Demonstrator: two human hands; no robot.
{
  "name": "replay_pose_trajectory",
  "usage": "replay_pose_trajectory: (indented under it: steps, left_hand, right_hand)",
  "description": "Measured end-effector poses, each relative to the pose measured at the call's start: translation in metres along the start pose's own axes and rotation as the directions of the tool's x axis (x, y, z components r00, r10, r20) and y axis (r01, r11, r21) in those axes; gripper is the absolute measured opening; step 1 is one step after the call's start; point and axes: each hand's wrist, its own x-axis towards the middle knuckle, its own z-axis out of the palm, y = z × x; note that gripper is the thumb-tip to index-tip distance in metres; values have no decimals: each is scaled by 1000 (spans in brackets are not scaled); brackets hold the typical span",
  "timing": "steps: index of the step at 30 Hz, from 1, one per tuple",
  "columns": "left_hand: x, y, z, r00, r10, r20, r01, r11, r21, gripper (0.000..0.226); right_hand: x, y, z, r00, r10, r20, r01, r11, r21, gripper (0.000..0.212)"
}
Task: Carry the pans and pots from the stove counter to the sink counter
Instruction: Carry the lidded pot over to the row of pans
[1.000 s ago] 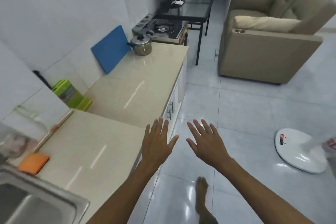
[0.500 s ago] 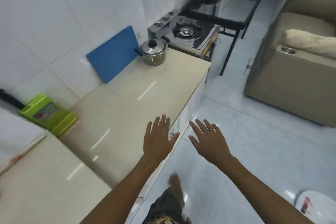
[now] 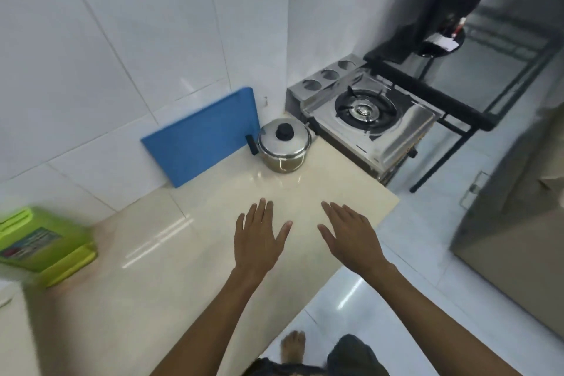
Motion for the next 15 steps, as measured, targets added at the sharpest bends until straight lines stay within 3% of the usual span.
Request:
replay_pose_trajectory:
  steps: [7, 12, 15]
  left_hand:
    - [114, -5, 4, 961, -274, -43, 270, 960, -79, 68]
    - [185, 7, 10, 860, -506, -59, 494, 857, -147, 64]
    - [221, 11, 17, 787, -616, 26, 606, 765, -216, 62]
  right_hand:
    - [165, 53, -18, 998, -67, 0, 67, 991, 116, 56]
    - [278, 94, -19, 992, -106, 64, 93, 979, 179, 53]
    - [327, 111, -13, 992, -100, 82, 78, 968, 238, 55]
